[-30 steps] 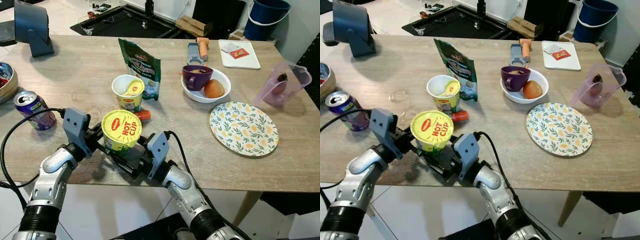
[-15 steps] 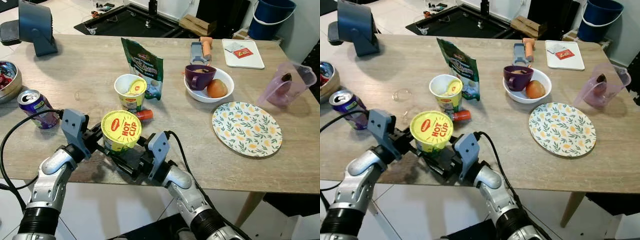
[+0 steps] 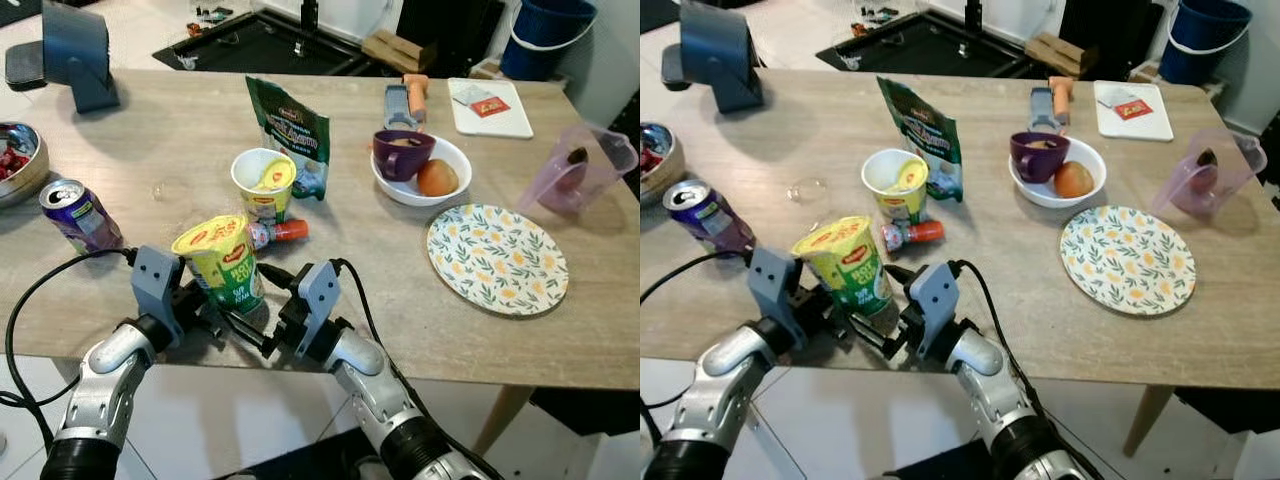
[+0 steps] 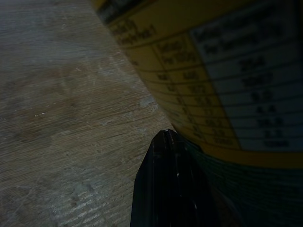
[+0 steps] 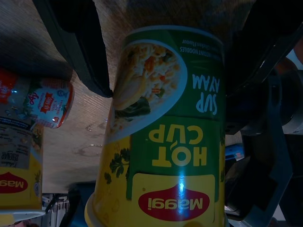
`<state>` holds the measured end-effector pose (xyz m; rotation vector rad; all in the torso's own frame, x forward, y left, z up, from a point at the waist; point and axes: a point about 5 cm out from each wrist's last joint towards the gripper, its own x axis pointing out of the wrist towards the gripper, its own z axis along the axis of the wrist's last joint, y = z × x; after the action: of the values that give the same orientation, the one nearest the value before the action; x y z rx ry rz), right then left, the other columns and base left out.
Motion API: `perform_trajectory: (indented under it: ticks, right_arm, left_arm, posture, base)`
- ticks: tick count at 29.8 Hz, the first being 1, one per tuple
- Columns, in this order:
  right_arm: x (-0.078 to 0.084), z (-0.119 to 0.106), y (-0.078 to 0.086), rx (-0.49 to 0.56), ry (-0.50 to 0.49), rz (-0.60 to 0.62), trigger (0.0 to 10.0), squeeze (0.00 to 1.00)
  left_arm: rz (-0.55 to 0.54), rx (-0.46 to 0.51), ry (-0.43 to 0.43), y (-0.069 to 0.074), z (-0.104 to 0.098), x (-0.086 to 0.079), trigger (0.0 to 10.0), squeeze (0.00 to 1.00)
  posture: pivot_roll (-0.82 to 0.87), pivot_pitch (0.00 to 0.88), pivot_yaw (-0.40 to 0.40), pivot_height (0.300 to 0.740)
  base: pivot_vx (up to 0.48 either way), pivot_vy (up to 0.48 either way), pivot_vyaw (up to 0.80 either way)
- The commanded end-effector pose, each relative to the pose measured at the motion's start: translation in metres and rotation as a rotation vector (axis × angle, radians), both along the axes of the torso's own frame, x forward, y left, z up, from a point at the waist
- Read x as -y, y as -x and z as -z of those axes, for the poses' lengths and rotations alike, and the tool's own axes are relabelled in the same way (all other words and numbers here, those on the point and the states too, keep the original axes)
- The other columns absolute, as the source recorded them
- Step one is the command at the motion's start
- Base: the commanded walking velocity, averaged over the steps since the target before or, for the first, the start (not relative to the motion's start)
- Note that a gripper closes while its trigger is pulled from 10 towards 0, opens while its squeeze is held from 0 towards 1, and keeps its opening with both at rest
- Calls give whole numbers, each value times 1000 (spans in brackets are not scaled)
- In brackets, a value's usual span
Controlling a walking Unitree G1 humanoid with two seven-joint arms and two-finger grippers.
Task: Restocking fridge
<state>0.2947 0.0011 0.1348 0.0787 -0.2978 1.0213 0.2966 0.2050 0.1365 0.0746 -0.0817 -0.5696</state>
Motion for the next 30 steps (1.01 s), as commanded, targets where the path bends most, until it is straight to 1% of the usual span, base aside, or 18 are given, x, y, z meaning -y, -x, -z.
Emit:
perform_trajectory:
  ticks: [1, 4, 13, 20, 21, 22, 23, 24, 25, 26, 27, 30]
  right_arm:
    - [-30, -12, 11, 7, -76, -80, 10000, 0]
    - [-30, -12, 12, 8, -76, -80, 10000, 0]
    - [-30, -11, 14, 11, -62, -92, 10000, 0]
    - [-38, -8, 20, 27, -25, -135, 10000, 0]
    - [-39, -7, 21, 27, -20, -138, 9373, 0]
    - [-40, -7, 22, 28, -15, -139, 1373, 0]
    - [-40, -7, 22, 28, -15, -139, 1373, 0]
    - [-41, -6, 22, 30, -3, -137, 0, 0]
    - [-41, -4, 23, 30, 9, -139, 549, 0]
    - [-41, -3, 22, 30, 19, -136, 4980, 0]
    - [-41, -2, 22, 30, 27, -135, 10000, 0]
    - [-41, -1, 22, 30, 32, -135, 10000, 0]
  left_arm:
    - [-1, -68, 0, 4, 17, 4, 10000, 0]
    - [-2, -69, 0, 5, 17, 4, 10000, 0]
    - [-6, -29, 0, 1, 8, 3, 10000, 0]
    - [9, -7, -4, 2, 3, 7, 10000, 0]
    - [12, -6, -4, 2, 3, 7, 10000, 0]
    - [14, -5, -5, 2, 3, 8, 10000, 0]
    - [14, -5, -5, 2, 3, 8, 10000, 0]
    - [17, -5, -7, 2, 3, 8, 10000, 0]
    - [20, -4, -9, 3, 3, 9, 10000, 0]
    - [23, -4, -11, 3, 3, 9, 10000, 0]
    - [25, -4, -14, 3, 3, 9, 10000, 0]
    - [27, -4, -16, 3, 3, 10, 10000, 0]
  posture:
    - [151, 257, 28, 740]
    - [151, 257, 28, 740]
    - [151, 259, 30, 740]
    - [158, 262, 28, 740]
    - [158, 262, 28, 740]
    - [158, 263, 27, 740]
    - [158, 263, 27, 740]
    - [160, 263, 27, 740]
    - [160, 263, 27, 740]
    - [160, 263, 27, 740]
    - [160, 263, 27, 740]
    - [161, 264, 28, 740]
  base:
    - [0, 0, 0]
    - [0, 0, 0]
    - [0, 0, 0]
    - [0, 0, 0]
    - [0, 0, 0]
    - [0, 0, 0]
    - [0, 0, 0]
    - [0, 0, 0]
    - [0, 0, 0]
    - [0, 0, 0]
    - [0, 0, 0]
    - [0, 0, 0]
